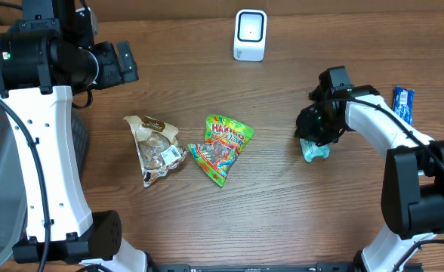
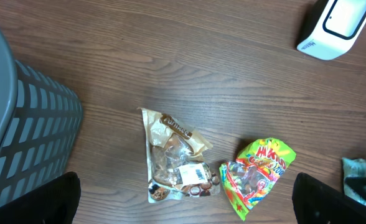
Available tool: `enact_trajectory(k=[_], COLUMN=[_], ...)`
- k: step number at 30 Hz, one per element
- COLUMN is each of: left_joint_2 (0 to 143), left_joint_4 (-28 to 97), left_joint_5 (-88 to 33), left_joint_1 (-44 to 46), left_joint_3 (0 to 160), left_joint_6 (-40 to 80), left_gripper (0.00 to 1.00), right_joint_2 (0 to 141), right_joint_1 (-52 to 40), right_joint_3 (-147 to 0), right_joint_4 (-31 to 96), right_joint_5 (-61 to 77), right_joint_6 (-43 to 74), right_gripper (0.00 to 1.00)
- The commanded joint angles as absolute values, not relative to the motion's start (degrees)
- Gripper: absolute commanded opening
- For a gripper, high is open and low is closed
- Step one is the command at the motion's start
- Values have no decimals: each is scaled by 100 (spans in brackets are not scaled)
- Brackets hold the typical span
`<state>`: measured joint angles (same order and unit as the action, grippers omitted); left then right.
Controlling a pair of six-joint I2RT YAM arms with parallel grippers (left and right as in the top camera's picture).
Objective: Scan the item barcode
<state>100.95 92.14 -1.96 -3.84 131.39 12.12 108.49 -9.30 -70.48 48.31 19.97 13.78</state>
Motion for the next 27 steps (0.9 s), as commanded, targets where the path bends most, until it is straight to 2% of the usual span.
enact_trajectory(k=[1,7,14,20,27], left_joint_2=[10001,10001,10001,10001,10001], left_joint_4=[9212,9212,9212,9212,9212], left_joint_5=[-255,-255,-255,-255,-255], left_joint_1=[-362,-362,-362,-362,-362], left_joint_3=[13139,13139,13139,13139,13139], left_joint_6=[1310,1310,1310,1310,1310], left_gripper=[100,100,100,100,100], right_joint_2=[10604,9813,9745,9754,9754], right_joint_1=[-718,75,969,867,666], right_joint_3=[-7153,-7384,-7142,-6337,-5376], right_joint_4=[4853,5129,5542,5133,4104], right_joint_5=[3253,3208,2860,2853,2856], right_joint_6=[1037,1221,1527,2403,3092], right_gripper=[42,55,65,66,68])
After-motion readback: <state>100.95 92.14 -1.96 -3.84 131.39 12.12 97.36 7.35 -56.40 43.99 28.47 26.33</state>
